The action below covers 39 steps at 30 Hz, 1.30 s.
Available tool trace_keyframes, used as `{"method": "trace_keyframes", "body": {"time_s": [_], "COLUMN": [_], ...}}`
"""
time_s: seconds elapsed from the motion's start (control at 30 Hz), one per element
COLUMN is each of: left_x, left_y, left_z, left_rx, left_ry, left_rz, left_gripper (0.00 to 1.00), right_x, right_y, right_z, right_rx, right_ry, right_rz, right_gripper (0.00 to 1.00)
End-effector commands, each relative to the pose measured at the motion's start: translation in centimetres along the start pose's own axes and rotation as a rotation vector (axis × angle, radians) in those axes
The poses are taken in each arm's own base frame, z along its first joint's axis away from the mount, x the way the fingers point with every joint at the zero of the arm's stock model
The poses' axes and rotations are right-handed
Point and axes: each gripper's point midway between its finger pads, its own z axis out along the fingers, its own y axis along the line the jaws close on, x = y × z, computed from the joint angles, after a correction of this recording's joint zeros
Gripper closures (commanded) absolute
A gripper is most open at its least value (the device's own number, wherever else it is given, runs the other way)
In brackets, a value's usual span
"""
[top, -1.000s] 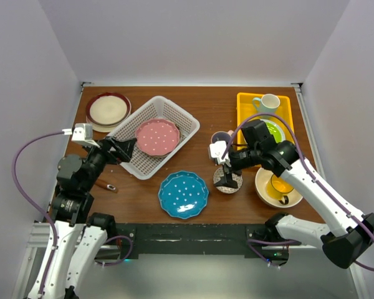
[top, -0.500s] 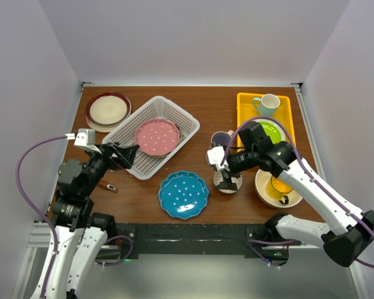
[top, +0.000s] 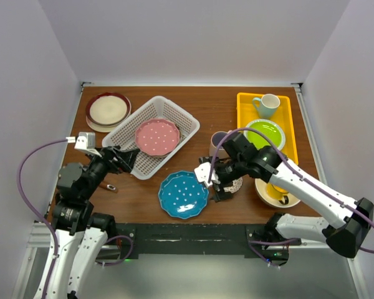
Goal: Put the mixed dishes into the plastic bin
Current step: Pick up the plate at the center of the board.
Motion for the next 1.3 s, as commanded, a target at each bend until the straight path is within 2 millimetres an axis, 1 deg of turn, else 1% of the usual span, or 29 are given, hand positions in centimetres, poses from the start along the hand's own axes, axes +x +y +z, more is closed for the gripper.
{"method": "trace_keyframes", "body": {"time_s": [0.0, 0.27, 0.3, 0.33, 0.37, 0.43, 0.77, 0.9, 0.97, 1.03, 1.07, 1.13, 1.17, 1.2, 1.27], "left_x": [1.0, 2.3, 2.4, 2.5, 2.6, 2.9, 3.6, 3.7, 3.8, 3.8, 3.8, 3.7, 3.8, 3.8, 3.7], "left_y": [-0.1, 0.5, 0.6, 0.6, 0.7, 0.8, 1.1, 1.2, 1.2, 1.2, 1.2, 1.1, 1.1, 1.1, 1.1], "left_z": [-0.2, -0.7, -0.7, -0.7, -0.8, -0.8, -0.8, -0.9, -0.9, -0.9, -1.0, -1.0, -1.0, -1.0, -1.1], "left_rx": [0.010, -0.011, -0.013, -0.014, -0.014, -0.017, -0.030, -0.031, -0.031, -0.030, -0.031, -0.030, -0.031, -0.032, -0.030], "left_ry": [0.021, 0.038, 0.039, 0.040, 0.042, 0.049, 0.062, 0.063, 0.063, 0.062, 0.063, 0.062, 0.063, 0.061, 0.060], "left_rz": [-0.034, -0.074, -0.080, -0.084, -0.086, -0.094, -0.108, -0.111, -0.114, -0.114, -0.116, -0.118, -0.119, -0.120, -0.118], "left_gripper": [0.00, 0.00, 0.00, 0.00, 0.00, 0.00, 0.00, 0.00, 0.00, 0.00, 0.00, 0.00, 0.00, 0.00, 0.00], "right_x": [0.7, 0.7, 1.1, 1.1, 1.2, 1.7, 2.9, 3.4, 3.3, 4.2, 4.4, 5.4, 5.4, 6.0, 6.6], "right_y": [0.4, 2.4, 2.9, 3.5, 3.5, 4.5, 6.5, 6.7, 6.3, 6.3, 5.4, 5.3, 4.6, 4.7, 4.8], "right_z": [1.0, 3.6, 4.0, 4.5, 4.8, 5.6, 7.5, 8.2, 8.7, 9.4, 9.7, 10.4, 10.7, 11.0, 11.7], "right_rx": [-0.023, -0.089, -0.102, -0.120, -0.112, -0.139, -0.184, -0.178, -0.149, -0.138, -0.090, -0.074, -0.034, -0.029, -0.018], "right_ry": [0.081, 0.138, 0.150, 0.153, 0.163, 0.181, 0.233, 0.245, 0.249, 0.281, 0.300, 0.336, 0.342, 0.358, 0.369], "right_rz": [-0.067, -0.135, -0.134, -0.147, -0.154, -0.168, -0.228, -0.237, -0.248, -0.258, -0.268, -0.276, -0.285, -0.285, -0.292], "right_gripper": [0.02, 0.02, 0.02, 0.02, 0.02, 0.02, 0.02, 0.03, 0.05, 0.07, 0.08, 0.10, 0.12, 0.13, 0.18]}}
